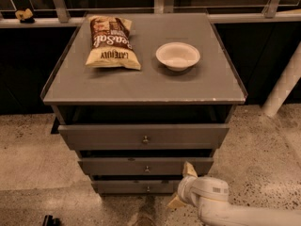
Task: Open middle drawer
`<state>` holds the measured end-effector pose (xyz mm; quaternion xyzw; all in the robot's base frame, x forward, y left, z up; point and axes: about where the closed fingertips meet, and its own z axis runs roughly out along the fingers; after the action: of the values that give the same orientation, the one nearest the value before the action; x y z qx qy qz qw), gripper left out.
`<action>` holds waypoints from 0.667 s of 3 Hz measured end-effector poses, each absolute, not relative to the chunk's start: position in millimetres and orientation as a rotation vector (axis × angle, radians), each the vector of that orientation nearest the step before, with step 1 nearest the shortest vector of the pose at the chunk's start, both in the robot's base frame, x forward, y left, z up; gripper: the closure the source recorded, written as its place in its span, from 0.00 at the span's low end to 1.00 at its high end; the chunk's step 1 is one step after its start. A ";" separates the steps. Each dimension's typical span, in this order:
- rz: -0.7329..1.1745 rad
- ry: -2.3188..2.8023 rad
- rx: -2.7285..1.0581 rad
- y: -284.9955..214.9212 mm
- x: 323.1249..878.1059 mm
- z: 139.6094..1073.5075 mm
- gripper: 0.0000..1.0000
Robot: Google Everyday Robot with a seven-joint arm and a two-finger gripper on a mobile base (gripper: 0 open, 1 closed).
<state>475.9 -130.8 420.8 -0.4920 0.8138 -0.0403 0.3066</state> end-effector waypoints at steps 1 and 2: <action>-0.182 2.127 -1.295 -127.5 492.7 435.4 0.00; -0.254 2.134 -1.262 -104.3 544.2 413.2 0.00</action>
Offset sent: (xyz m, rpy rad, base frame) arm 0.0742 0.0258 -0.0041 -0.1024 -0.1058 -0.0727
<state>544.2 -104.3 413.2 -0.4800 0.8116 -0.0966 0.3187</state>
